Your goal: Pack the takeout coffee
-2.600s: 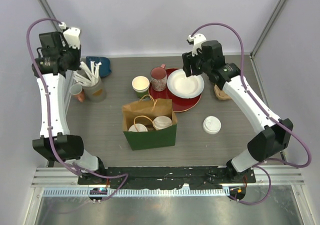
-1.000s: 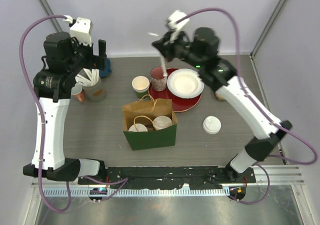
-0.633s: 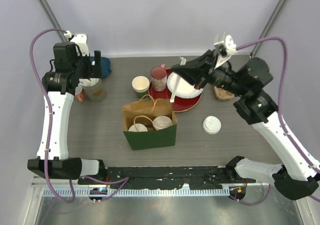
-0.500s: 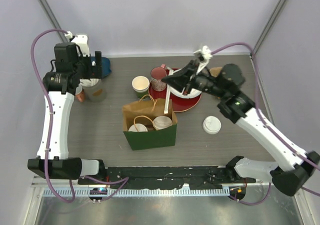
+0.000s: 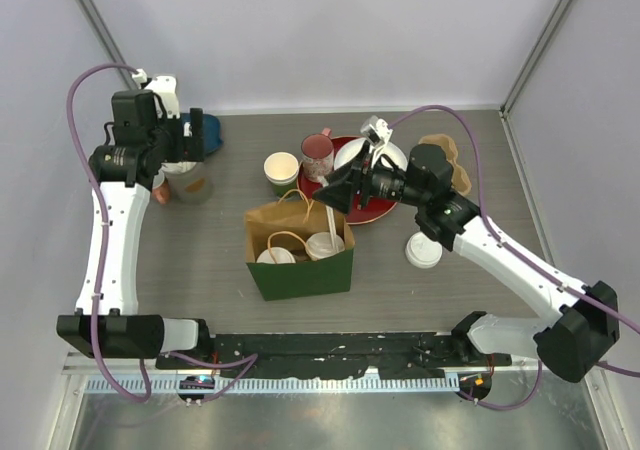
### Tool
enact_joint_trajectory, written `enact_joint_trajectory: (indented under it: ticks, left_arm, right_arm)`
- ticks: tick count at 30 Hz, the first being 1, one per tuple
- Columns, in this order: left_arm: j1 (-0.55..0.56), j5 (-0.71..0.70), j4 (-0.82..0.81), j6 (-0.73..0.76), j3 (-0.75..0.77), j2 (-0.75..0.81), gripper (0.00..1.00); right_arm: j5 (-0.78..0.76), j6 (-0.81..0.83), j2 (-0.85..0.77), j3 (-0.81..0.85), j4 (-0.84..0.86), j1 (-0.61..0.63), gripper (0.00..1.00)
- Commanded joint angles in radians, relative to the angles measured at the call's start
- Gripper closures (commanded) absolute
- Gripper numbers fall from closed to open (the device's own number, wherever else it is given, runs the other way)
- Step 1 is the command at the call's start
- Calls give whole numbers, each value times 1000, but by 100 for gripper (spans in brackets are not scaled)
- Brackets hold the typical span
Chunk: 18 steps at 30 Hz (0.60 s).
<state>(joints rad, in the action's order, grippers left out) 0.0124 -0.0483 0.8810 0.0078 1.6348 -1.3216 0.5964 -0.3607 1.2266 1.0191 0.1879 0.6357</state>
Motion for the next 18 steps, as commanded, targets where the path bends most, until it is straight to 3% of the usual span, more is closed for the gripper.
enact_joint_trajectory:
  ticks: [1,3,5,9,11,15,18]
  left_arm:
    - [-8,4,-51,11,-21,9,1]
    - [-8,2,-62,17,-35,-1,2]
    - [-38,2,-82,24,-36,-16,4]
    - [-72,1,-120,52,-6,-97,35]
    - [-100,-2,-139,54,17,-171,39]
    - [-127,-1,-174,84,94,-295,56]
    - [-127,33,-208,138,114,-376,59]
  right_arm:
    - [-12,75,-65,83,-59,5,27]
    - [-56,101,-70,117,-117,2,19]
    - [-78,123,-78,157,-140,4,18]
    - [-128,150,-98,185,-163,-8,16]
    - [-156,169,-110,184,-163,-11,16]
    - [-165,181,-116,176,-169,-22,16]
    - [-167,181,-119,168,-171,-24,16]
